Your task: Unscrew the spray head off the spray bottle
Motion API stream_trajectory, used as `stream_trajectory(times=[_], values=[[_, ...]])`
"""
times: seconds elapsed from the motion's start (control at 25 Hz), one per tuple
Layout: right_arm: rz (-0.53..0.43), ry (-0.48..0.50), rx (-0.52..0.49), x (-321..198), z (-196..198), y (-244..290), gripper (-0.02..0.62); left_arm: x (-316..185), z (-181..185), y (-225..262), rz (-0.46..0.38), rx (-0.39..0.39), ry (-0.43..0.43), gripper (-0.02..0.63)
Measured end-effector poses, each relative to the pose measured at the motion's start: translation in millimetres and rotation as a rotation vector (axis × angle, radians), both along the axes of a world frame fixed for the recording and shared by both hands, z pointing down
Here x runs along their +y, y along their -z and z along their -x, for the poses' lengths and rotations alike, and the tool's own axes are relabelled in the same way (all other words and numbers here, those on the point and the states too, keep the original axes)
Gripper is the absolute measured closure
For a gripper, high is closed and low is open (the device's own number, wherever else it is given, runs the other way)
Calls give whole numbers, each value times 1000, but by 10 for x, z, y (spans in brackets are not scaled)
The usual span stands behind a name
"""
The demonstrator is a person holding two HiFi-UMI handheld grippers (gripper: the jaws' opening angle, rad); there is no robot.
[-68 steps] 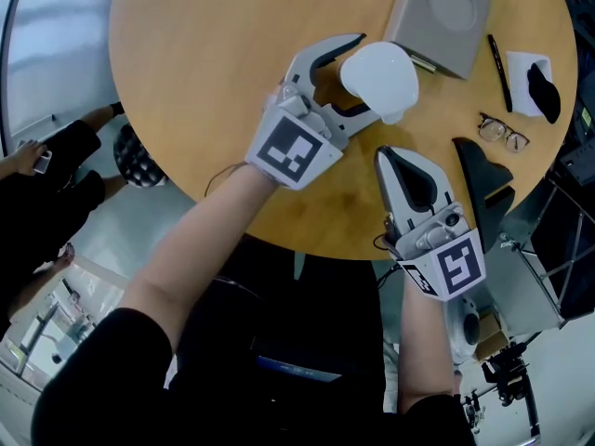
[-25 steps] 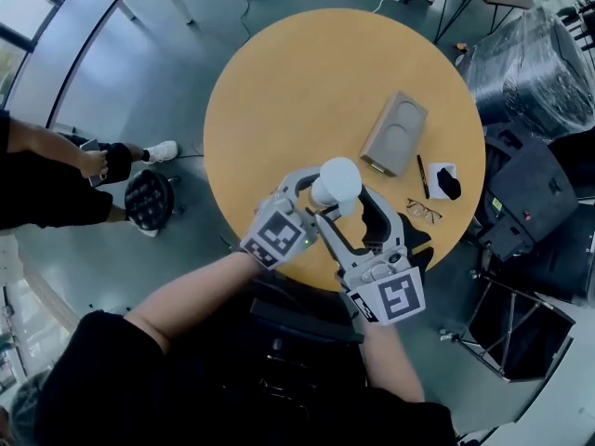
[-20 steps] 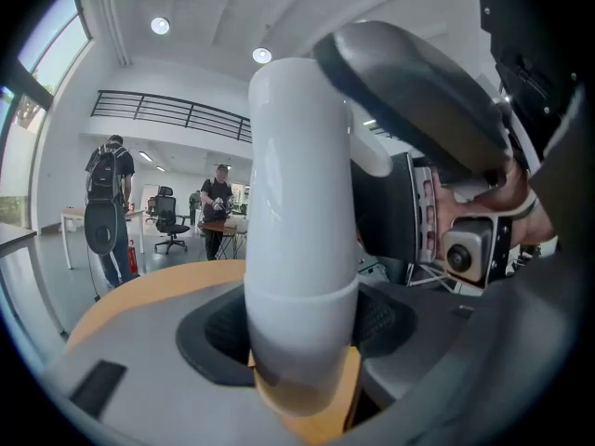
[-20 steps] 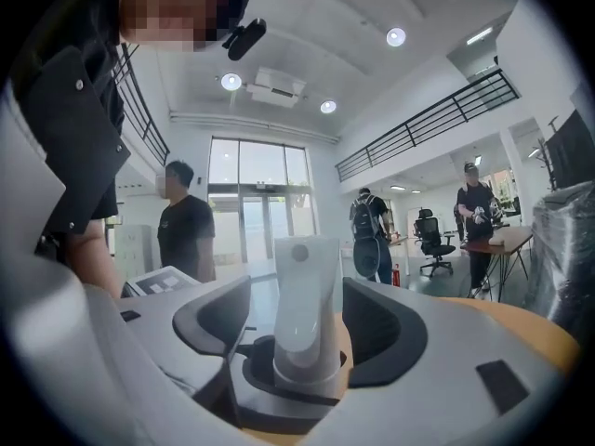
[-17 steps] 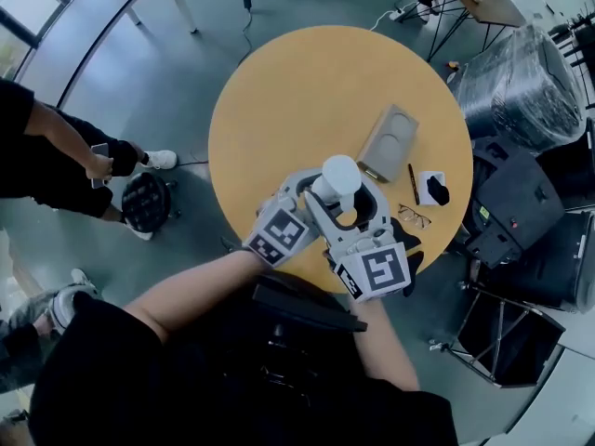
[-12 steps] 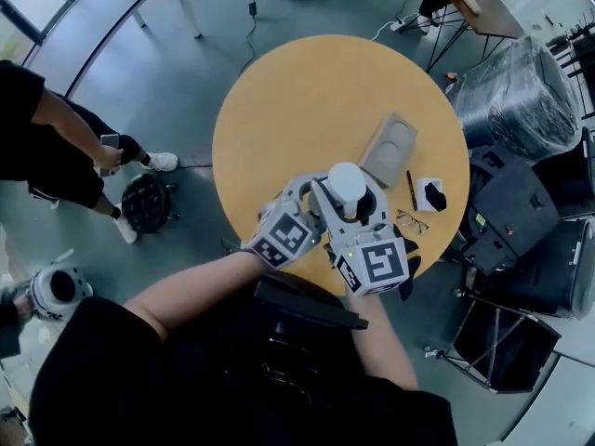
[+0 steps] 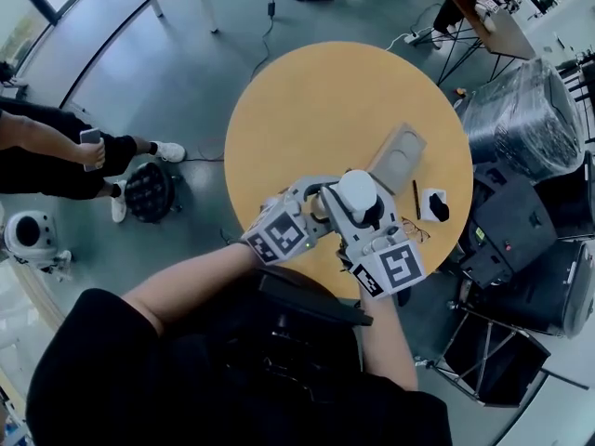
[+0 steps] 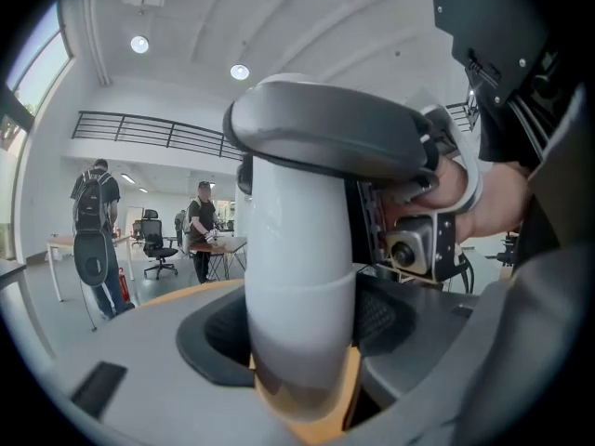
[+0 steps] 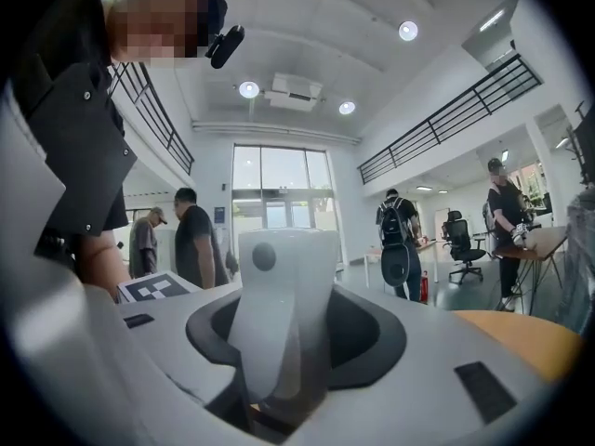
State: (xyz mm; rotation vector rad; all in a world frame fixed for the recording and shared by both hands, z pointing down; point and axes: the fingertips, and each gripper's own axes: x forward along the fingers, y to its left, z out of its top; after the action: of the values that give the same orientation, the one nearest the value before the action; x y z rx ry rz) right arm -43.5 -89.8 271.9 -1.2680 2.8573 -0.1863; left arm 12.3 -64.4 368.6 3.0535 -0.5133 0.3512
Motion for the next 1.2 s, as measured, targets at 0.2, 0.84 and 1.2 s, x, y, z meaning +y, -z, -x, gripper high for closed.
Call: stream_trajectory(times=[0.2,0.84,1.2], values=[[-11,126,-5,96,108,50,411,110,41,60,11,31,-120,307],[-20,231,54,251,107,41,267,200,129,135,82,56,-193,305],[45,-188,-24,-193,-122,-13,267,-426,224,187,35,30,194,304]])
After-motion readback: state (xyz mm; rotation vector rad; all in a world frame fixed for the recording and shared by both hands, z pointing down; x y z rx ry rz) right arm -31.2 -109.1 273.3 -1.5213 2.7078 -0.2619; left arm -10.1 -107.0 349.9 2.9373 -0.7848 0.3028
